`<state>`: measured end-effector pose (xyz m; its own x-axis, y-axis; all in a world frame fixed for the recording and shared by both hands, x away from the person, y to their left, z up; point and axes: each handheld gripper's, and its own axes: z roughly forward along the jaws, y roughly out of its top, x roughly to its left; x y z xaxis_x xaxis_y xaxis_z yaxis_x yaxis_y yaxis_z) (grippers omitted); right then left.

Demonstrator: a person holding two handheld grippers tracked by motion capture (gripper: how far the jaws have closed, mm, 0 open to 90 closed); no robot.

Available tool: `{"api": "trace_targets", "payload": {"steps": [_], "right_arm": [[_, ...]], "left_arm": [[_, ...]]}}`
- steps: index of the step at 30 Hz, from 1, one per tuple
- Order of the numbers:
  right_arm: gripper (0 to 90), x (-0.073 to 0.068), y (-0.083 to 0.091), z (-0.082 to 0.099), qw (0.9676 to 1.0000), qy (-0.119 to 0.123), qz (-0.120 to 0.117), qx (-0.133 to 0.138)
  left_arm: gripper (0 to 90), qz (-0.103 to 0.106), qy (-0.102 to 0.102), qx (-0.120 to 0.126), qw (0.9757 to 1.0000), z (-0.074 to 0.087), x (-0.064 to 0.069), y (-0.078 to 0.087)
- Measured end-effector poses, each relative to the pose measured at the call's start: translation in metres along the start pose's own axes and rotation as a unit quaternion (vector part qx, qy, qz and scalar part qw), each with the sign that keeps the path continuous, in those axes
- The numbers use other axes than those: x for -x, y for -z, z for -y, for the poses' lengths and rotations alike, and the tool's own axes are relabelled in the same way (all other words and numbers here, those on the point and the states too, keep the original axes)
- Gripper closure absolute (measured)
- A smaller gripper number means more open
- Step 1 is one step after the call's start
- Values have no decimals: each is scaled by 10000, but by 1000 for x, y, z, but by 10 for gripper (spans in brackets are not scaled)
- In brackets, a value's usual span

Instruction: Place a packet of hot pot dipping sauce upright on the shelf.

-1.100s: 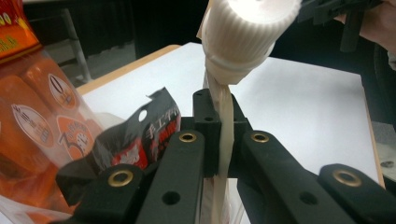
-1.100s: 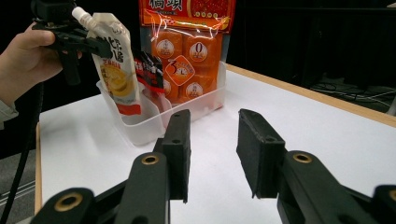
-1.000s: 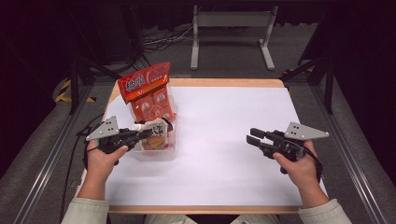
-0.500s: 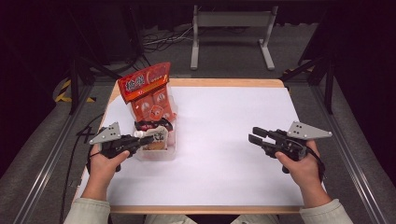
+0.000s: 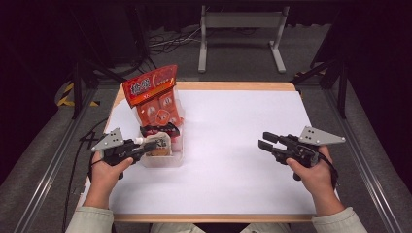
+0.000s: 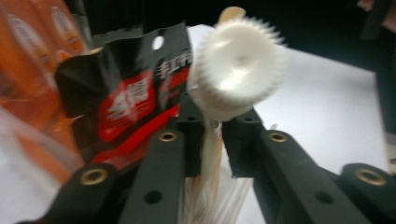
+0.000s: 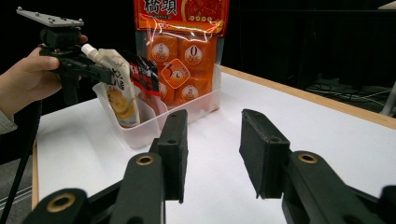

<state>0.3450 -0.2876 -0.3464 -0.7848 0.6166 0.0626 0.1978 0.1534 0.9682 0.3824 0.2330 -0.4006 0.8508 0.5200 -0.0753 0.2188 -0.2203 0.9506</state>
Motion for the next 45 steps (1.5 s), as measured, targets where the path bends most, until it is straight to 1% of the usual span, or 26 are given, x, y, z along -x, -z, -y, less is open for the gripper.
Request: {"api": "trace_targets", "payload": {"steps": [3, 4, 6, 8, 9, 10, 11, 13, 14, 16, 17, 18, 20, 21, 22, 25, 26, 27, 28, 29, 31, 32, 33, 36, 42, 45], "right_arm": [[618, 0, 0, 0, 10000, -1, 3, -7], [616, 0, 0, 0, 10000, -5, -4, -9], [614, 0, -1, 1, 10000, -4, 4, -10], [609, 0, -2, 1, 10000, -1, -4, -1], [606, 0, -2, 0, 10000, 2, -17, -1], [597, 0, -2, 0, 10000, -7, -40, 9], [585, 0, -3, 0, 10000, -8, -48, 19], [558, 0, -4, 0, 10000, 25, -23, 51], [547, 0, -4, 0, 10000, 37, -27, 56], [497, 0, -5, 0, 10000, 48, -21, 84], [470, 0, -5, 0, 9999, 54, -20, 103], [443, 0, -5, 0, 9999, 65, -11, 110], [421, 1, -5, 0, 9999, 67, 5, 136], [367, 2, -3, 0, 9998, 66, 66, 169], [355, 3, -1, 0, 9997, 60, 97, 203], [334, 6, 4, 2, 9996, 90, 206, 193], [328, 8, 8, 3, 9994, 92, 272, 192], [325, 9, 10, 4, 9994, 80, 284, 191], [322, 10, 13, 5, 9993, 93, 329, 161], [318, 11, 16, 7, 9991, 90, 384, 159], [311, 13, 23, 10, 9987, 89, 490, 129], [309, 14, 26, 11, 9986, 92, 512, 135], [309, 14, 26, 11, 9986, 92, 512, 135], [302, 18, 39, 16, 9974, 62, 702, 118], [294, 24, 57, 28, 9956, -22, 939, 34], [284, 26, 63, 37, 9941, -31, 1082, -69]], "left_arm": [[648, -135, 16, 37, 9999, -1, 1, 2], [622, -174, 61, 57, 9998, -2, 1, 3], [530, -255, 111, 58, 9996, -2, 1, 3], [477, -230, 157, 61, 9996, -2, 1, 4], [446, -139, 268, 88, 9995, -2, 1, 5], [391, -136, 291, 83, 9994, -2, 2, 5], [359, -179, 253, 58, 9995, -2, 3, 7], [300, -223, 267, 26, 9994, -2, 4, 9], [252, -304, 270, 39, 9992, -2, 6, 10], [162, -519, 178, -19, 9985, -5, 8, 14], [111, -660, 176, -75, 9976, -7, 9, 16], [69, -734, 164, -101, 9971, -8, 10, 17], [50, -786, 182, -123, 9967, -10, 12, 20], [41, -820, 216, -131, 9963, -13, 16, 25], [34, -844, 219, -120, 9961, -14, 18, 28], [30, -993, 236, -166, 9946, -14, 26, 35], [30, -993, 236, -166, 9946, -14, 26, 35], [27, -1046, 198, -180, 9942, -13, 30, 39], [28, -1046, 198, -180, 9942, -13, 30, 39], [31, -1074, 181, -167, 9939, -10, 34, 43], [34, -1088, 201, -154, 9937, -7, 38, 45], [35, -1101, 192, -197, 9935, -5, 39, 47], [35, -1101, 192, -197, 9935, -5, 39, 47], [32, -1190, 171, -244, 9924, 1, 42, 50], [18, -1276, 335, -240, 9910, 15, 42, 49], [15, -1333, 414, -249, 9899, 22, 41, 47]]}}
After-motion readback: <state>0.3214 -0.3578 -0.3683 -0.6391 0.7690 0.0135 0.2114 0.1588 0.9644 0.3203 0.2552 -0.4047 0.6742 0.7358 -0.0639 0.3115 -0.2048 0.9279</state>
